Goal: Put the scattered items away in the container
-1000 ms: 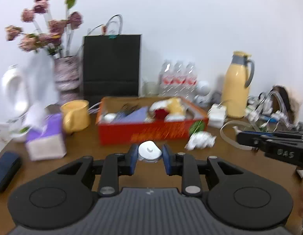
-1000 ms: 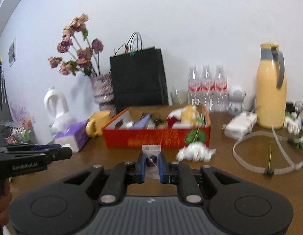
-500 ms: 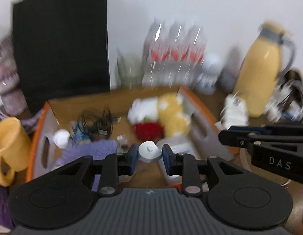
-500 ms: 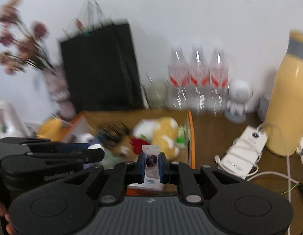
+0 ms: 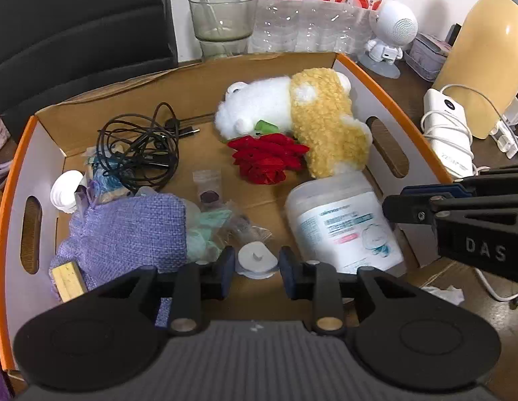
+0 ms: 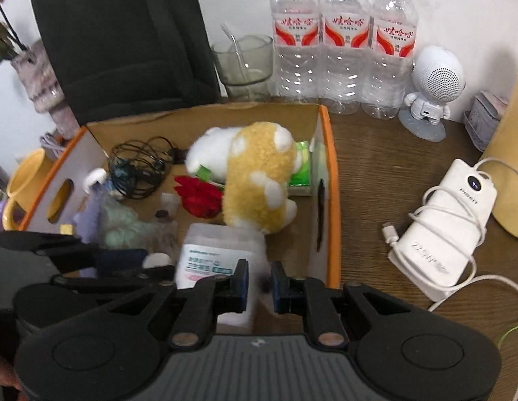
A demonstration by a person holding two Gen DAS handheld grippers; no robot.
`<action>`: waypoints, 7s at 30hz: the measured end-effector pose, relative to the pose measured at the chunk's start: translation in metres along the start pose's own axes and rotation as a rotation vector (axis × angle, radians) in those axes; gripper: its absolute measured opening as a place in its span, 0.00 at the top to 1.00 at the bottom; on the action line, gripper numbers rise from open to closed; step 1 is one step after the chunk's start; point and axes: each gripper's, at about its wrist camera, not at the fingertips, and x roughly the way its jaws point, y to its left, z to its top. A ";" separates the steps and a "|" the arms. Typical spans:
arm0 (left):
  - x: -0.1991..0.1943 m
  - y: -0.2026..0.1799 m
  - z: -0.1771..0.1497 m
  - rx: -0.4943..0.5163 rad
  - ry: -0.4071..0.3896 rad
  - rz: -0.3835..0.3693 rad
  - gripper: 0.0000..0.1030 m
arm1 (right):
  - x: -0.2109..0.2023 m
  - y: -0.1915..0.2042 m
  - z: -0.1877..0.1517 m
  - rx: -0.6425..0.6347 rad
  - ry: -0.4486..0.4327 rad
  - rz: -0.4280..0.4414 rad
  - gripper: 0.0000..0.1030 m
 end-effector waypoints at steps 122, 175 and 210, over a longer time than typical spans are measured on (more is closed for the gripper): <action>-0.200 -0.022 -0.355 -0.180 -0.686 0.361 0.02 | -0.164 0.097 -0.344 -0.047 -0.586 0.055 0.81; -0.055 0.115 0.036 -0.357 0.108 0.049 0.00 | -0.010 0.067 0.058 -0.002 0.051 0.163 0.80; -0.157 0.068 0.003 -0.254 0.029 0.159 0.00 | -0.112 0.053 0.018 0.047 -0.024 0.009 0.15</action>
